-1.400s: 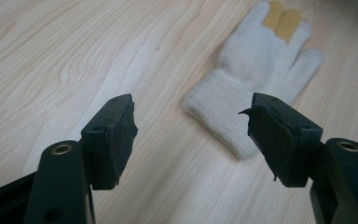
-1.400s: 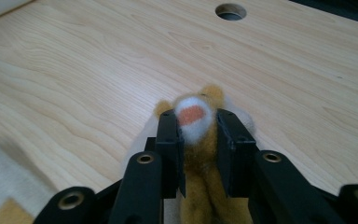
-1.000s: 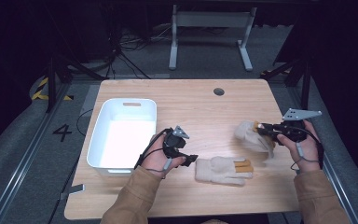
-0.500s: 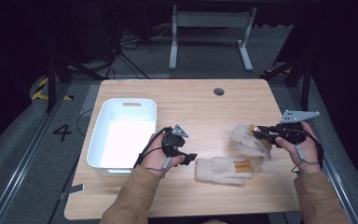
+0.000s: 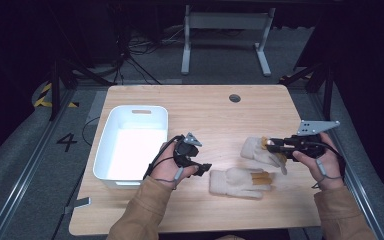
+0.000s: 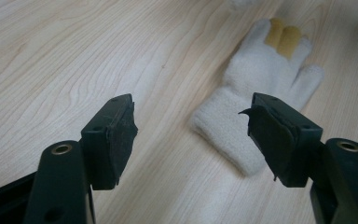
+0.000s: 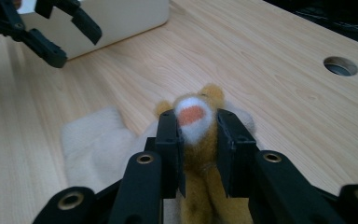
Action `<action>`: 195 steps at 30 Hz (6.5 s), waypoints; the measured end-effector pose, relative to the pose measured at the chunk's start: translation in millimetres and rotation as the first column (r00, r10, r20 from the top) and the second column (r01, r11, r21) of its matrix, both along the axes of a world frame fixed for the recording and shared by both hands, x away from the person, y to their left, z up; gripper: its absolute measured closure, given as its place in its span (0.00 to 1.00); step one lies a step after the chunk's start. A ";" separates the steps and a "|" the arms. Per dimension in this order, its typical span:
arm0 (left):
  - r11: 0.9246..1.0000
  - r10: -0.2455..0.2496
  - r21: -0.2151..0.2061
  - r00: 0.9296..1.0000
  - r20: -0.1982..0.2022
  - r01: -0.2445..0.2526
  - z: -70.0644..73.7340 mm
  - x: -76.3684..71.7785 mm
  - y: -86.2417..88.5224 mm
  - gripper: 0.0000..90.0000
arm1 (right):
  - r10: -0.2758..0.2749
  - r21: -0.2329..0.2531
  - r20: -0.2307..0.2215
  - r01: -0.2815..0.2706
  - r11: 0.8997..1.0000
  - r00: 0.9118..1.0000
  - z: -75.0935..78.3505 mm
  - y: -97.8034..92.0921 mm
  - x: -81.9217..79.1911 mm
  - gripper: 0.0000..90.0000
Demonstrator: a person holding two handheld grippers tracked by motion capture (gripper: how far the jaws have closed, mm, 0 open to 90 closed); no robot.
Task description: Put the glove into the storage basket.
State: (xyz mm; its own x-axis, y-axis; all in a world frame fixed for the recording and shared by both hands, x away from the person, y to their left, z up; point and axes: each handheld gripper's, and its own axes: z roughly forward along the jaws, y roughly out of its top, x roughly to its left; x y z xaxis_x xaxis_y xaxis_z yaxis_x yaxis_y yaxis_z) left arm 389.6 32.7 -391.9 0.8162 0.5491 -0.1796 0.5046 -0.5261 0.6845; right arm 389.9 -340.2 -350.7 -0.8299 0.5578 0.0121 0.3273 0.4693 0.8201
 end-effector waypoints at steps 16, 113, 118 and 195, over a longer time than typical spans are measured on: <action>1.000 -0.008 0.004 1.000 0.004 0.008 0.3 0.1 -1.5 0.36 | 0.147 0.045 -0.011 -0.146 0.988 0.989 5.4 25.1 -12.5 0.80; 0.997 -0.079 0.010 0.997 0.011 0.079 1.7 -0.1 -19.2 0.25 | 0.128 -0.076 -0.107 -0.137 0.988 0.986 -36.5 52.9 -10.6 0.60; 0.998 -0.066 -0.002 0.997 0.030 0.066 5.7 1.9 -21.7 0.26 | 0.042 -0.048 -0.079 -0.046 0.998 0.996 -30.9 36.5 -12.0 0.60; 0.932 -0.357 -0.019 0.927 0.112 0.361 -69.9 -7.4 -78.4 0.19 | -0.341 -0.032 -0.067 0.339 0.940 0.938 -55.1 -40.7 2.7 0.36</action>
